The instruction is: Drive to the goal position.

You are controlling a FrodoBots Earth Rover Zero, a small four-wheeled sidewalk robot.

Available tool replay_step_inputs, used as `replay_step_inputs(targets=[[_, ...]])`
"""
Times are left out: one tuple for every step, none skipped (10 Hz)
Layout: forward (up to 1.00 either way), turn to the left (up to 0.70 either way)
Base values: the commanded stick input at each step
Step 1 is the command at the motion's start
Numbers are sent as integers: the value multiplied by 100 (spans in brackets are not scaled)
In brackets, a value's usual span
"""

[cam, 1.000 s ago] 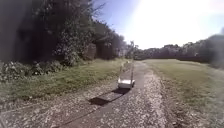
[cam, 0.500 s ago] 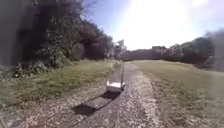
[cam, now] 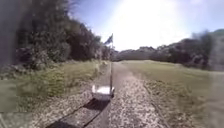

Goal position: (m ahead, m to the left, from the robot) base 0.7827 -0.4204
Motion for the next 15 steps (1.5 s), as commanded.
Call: replay_step_inputs(targets=[[50, 0], [50, 0], [30, -20], [0, -50], [0, -50], [0, -50], [0, -50], [0, -50], [0, -50], [0, -50], [0, 0], [0, 0], [0, 0], [0, 0], [0, 0]])
